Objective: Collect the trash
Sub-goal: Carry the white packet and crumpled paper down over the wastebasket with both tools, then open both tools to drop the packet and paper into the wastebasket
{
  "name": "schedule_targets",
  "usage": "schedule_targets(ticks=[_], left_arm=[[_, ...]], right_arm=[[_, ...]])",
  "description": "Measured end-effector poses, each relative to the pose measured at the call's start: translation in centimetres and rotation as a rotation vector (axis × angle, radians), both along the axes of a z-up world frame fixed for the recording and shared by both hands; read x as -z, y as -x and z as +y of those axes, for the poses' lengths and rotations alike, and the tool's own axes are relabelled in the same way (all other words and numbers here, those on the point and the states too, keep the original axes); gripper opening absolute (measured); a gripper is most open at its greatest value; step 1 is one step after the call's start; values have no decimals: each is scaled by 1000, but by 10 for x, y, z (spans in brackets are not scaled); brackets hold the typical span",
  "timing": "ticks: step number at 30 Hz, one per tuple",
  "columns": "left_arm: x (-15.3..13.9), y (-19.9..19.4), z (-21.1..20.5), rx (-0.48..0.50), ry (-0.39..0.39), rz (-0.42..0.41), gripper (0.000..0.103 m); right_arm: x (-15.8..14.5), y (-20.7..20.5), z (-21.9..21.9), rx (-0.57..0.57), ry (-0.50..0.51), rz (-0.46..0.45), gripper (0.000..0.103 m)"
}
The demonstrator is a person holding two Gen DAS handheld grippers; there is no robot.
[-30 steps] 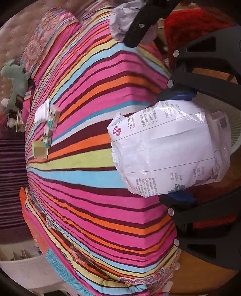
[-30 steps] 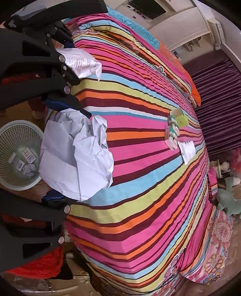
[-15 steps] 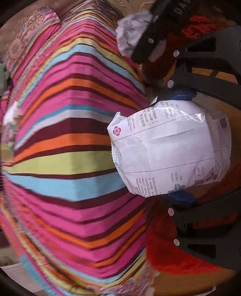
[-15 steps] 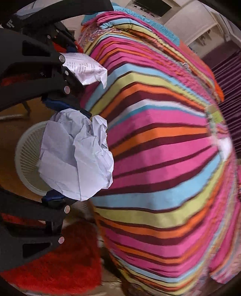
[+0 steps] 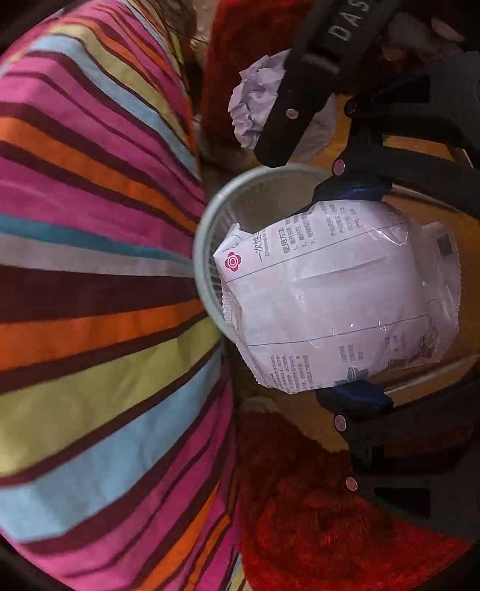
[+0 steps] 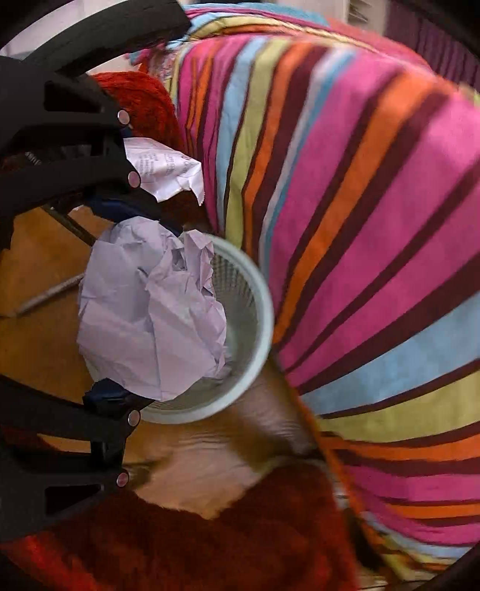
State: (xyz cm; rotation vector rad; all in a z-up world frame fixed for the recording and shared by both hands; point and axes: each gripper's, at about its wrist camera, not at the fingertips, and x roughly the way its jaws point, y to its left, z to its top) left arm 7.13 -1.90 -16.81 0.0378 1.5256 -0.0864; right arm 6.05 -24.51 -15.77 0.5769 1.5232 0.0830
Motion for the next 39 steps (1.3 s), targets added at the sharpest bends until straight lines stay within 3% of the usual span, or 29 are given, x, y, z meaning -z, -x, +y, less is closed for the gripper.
schedule_targets(ticks=[6,17,26,39], left_arm=[[41,-3,7,-65,38,145,71],[83,-3,7,-99,41,274,71],[105,-3,5,-97,24,355,71],[131,-6,0,-100,5,425,75]], right_arm=[[28,-4,7,8,15,94,64],[76,-11,14,-11,22,228,63],[112,-8,15,5,26,336,63],[133,-5,22,-7,-3,383,65]])
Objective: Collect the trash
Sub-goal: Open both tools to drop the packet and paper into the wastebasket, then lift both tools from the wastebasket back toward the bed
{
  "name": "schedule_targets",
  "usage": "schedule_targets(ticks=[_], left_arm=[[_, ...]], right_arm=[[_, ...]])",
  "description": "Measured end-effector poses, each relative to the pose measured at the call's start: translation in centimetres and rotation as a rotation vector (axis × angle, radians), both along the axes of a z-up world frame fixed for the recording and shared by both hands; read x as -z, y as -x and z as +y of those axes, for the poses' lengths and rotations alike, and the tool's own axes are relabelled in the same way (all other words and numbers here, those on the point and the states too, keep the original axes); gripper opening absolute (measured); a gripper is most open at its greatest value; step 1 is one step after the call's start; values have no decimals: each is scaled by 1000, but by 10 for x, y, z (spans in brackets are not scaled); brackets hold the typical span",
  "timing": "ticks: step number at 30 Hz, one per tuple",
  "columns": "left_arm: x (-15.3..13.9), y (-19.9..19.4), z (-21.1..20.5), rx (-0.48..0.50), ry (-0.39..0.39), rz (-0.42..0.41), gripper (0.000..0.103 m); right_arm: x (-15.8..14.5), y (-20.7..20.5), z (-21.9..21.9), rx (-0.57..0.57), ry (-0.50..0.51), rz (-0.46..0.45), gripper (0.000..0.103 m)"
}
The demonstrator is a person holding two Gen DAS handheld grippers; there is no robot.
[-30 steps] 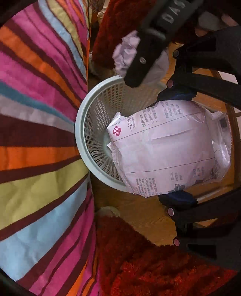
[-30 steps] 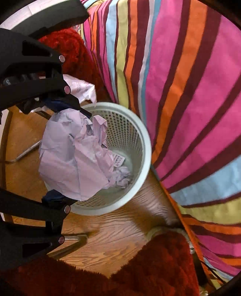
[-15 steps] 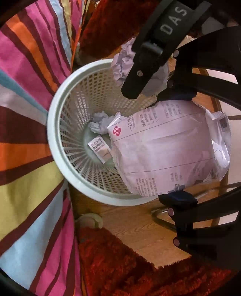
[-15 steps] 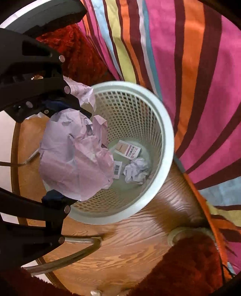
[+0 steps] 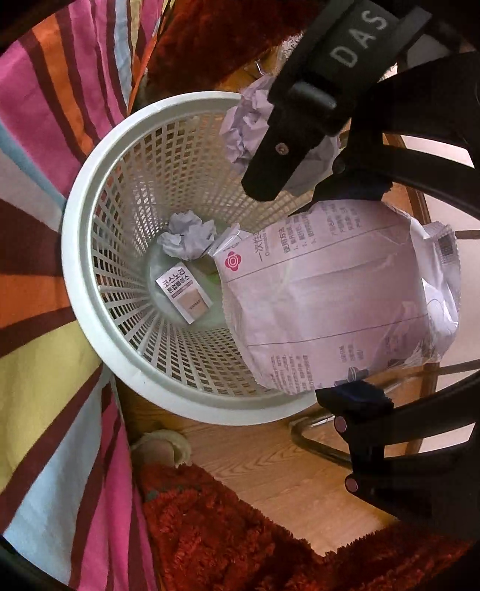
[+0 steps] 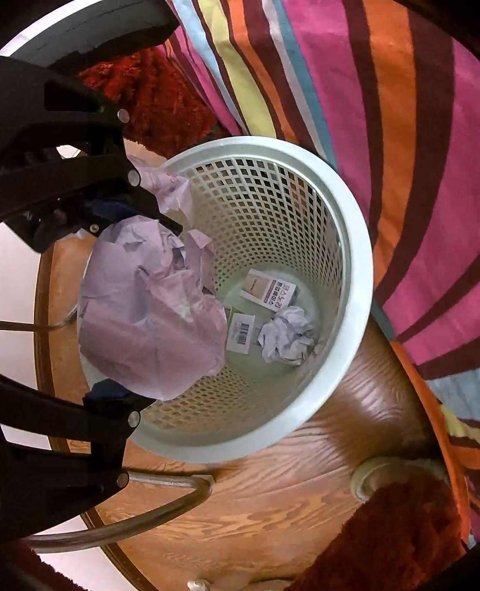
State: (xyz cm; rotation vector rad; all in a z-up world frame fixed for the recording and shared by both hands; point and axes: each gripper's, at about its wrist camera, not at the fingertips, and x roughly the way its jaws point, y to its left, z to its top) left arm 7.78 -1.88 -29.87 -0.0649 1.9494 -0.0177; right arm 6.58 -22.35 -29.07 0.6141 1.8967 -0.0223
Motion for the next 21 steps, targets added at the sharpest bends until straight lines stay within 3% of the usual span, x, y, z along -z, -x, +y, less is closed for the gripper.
schedule_targets(ticks=[1,3,5,21], left_arm=[[1,0,1,-1,-4,3,78],[5,0,1,2,-19,6,87],[4,-1,2,1,-29,-11,88],[-11,-6,6,-18,-37,-81,90]], right_arm=[[2,0,1,7,-15,3,65],[5,1,1,14,-25,10,84],[6,0,2,9,-12,5,94],[-11,-2,-7,-11,40,-52,94]])
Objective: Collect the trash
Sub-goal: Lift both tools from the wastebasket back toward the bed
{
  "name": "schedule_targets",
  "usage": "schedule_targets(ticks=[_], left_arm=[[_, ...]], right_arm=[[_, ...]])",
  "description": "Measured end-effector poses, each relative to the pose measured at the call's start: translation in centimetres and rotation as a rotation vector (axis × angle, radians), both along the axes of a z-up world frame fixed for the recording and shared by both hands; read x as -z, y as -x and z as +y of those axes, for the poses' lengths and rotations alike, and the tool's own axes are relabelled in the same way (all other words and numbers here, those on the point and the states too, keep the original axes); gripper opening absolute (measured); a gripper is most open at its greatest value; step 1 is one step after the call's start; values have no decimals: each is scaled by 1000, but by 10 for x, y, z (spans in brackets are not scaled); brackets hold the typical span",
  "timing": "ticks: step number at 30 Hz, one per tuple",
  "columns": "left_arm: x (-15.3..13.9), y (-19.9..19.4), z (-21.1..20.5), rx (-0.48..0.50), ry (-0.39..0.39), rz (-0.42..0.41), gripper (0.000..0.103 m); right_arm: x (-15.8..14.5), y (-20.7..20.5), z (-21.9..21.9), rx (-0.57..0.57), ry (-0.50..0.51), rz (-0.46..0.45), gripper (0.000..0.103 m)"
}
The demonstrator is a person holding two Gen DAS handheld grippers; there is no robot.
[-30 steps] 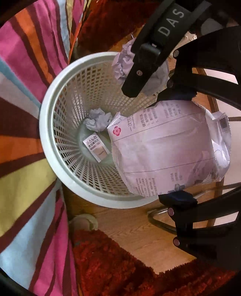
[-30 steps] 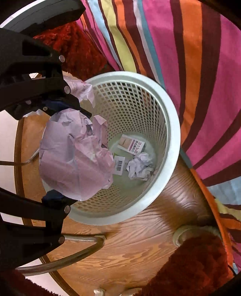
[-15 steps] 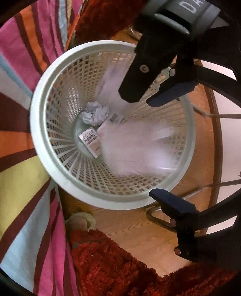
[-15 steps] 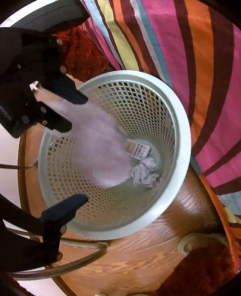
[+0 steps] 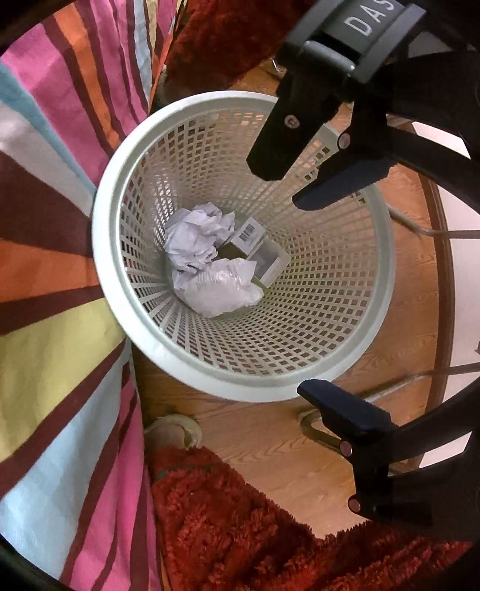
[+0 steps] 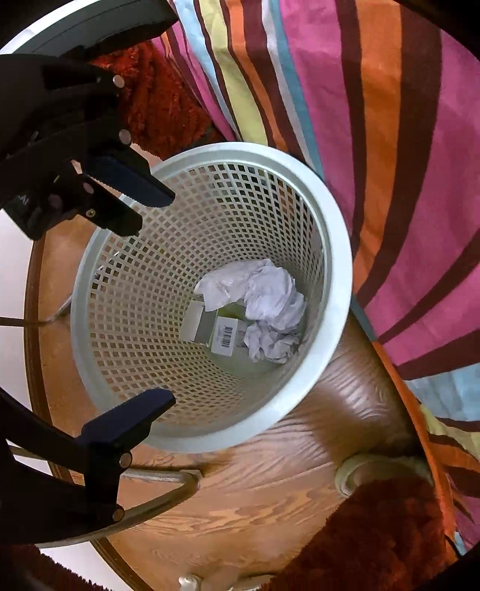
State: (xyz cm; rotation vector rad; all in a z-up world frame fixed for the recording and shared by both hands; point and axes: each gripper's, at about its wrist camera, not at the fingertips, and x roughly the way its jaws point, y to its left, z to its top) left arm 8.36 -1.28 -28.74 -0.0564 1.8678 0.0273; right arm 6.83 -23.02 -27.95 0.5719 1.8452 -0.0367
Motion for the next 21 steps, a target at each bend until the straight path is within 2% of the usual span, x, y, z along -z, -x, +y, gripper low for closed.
schedule_targets(ticks=[12,21], left_arm=[[-29,5,10,-35,0,-100,90],[-64,9,24,-76,17,-202,90]], right_arm=[[-32,3,-10,32,16,-88,94],[-64,4,-14,36,13,-183,94]])
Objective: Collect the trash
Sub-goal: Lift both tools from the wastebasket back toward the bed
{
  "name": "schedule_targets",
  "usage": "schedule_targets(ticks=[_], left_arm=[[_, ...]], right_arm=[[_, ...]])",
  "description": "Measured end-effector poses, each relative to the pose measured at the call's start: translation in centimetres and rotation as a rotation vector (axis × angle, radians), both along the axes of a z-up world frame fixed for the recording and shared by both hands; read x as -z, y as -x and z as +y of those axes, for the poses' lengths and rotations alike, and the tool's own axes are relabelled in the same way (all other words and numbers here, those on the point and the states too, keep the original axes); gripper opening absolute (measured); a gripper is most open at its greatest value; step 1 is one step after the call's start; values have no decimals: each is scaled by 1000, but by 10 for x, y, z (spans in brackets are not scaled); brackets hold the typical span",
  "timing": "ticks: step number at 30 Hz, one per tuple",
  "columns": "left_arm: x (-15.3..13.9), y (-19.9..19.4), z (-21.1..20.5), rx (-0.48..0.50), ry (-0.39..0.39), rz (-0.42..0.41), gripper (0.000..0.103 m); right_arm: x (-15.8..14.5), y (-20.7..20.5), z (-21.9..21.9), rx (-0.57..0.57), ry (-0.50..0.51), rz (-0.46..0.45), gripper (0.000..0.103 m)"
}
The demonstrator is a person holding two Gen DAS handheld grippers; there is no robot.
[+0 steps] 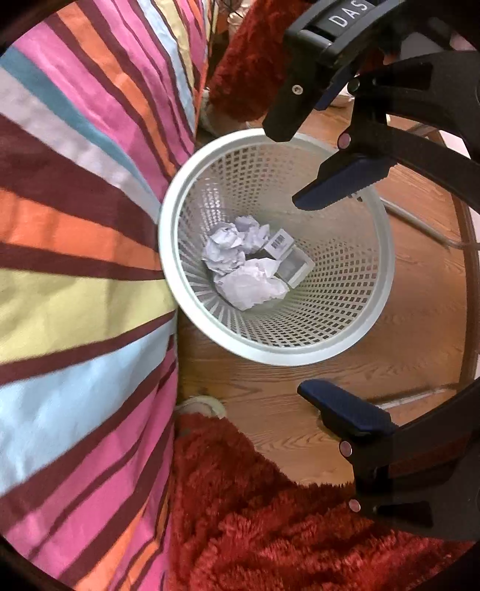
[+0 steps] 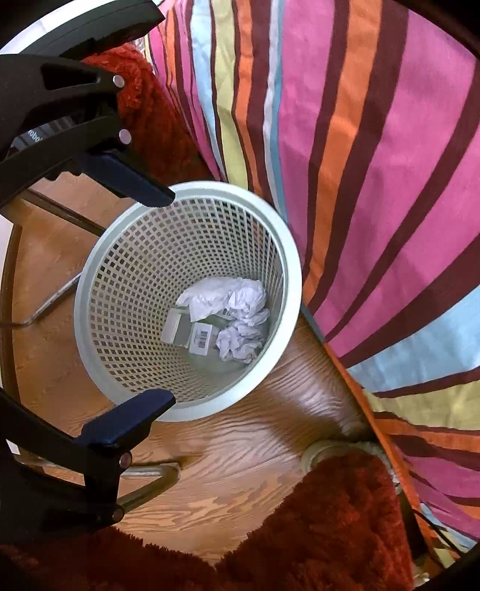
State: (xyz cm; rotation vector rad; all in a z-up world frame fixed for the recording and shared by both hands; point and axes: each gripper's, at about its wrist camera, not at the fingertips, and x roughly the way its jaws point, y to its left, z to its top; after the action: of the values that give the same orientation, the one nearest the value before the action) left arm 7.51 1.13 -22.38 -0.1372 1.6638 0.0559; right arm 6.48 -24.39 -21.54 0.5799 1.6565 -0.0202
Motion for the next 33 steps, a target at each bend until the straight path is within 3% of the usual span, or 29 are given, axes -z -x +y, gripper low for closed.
schedule_targets(ticks=[18,23,33], left_arm=[[-59,13,10,-25,27,-164,90],[-76,16,19,-61,68,-219,90],[-135,14,21,-36,-8,-515,90]], right_arm=[[-52,6,-10,0,15,-171,94],[-78,5,-7,-28,77,-278,94],[-135,4,3,-114,258,-577,94]])
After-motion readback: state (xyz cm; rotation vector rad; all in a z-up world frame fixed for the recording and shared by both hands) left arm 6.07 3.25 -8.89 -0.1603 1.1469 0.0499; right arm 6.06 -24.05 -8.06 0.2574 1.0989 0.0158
